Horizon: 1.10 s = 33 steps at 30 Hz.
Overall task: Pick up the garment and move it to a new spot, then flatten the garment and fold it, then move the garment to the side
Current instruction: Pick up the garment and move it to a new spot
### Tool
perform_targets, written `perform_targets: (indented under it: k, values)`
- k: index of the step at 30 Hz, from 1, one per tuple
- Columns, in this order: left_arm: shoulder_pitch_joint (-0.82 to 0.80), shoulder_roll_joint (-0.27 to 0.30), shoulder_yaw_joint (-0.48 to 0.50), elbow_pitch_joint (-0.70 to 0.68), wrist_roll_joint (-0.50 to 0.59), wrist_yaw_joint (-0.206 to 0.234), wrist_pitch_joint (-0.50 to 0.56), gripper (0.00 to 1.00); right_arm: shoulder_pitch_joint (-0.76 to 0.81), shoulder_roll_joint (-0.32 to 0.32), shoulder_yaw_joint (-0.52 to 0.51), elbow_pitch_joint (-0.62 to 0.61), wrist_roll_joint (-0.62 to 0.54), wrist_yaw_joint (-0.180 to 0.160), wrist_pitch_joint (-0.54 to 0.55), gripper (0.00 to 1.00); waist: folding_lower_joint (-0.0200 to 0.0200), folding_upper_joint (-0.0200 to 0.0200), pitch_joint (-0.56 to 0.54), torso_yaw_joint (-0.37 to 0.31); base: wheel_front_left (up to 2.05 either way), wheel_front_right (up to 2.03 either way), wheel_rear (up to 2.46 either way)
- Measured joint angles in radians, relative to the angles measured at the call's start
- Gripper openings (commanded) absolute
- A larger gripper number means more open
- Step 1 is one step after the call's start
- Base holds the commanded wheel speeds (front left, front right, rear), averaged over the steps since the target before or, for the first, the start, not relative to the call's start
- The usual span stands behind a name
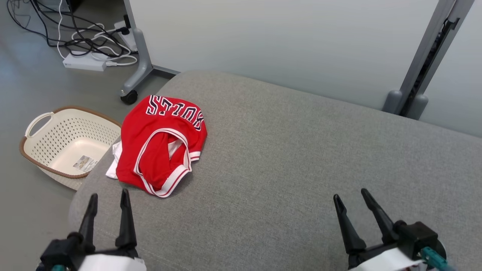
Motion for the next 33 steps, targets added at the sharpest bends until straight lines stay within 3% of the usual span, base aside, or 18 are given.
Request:
perform_targets:
  k: [16,19,25,33]
  values:
    - [-0.362,0.000,0.022,0.182,-0.155,0.019,-0.001,1.00,-0.162,-0.125,0.006,-0.028,-0.035,0.000,0.000,1.00,0.0000,0.0000,0.239,-0.033,0.00,0.00,0.00]
    - [-0.438,0.000,0.034,0.267,-0.162,0.016,-0.001,1.00,-0.189,-0.143,0.000,-0.034,-0.038,0.000,0.000,1.00,0.0000,0.0000,0.286,-0.042,0.00,0.00,0.00]
    - [-0.603,0.005,0.064,0.460,-0.160,-0.032,-0.001,1.00,-0.224,-0.161,0.009,-0.031,-0.044,0.000,0.000,1.00,-0.0001,0.0000,0.346,-0.067,0.00,0.00,0.00]
    - [-0.797,0.045,0.083,0.749,-0.178,-0.031,0.036,1.00,-0.244,-0.180,0.017,-0.025,-0.043,0.000,0.000,1.00,0.0000,0.0000,0.383,-0.097,0.00,0.00,0.00]
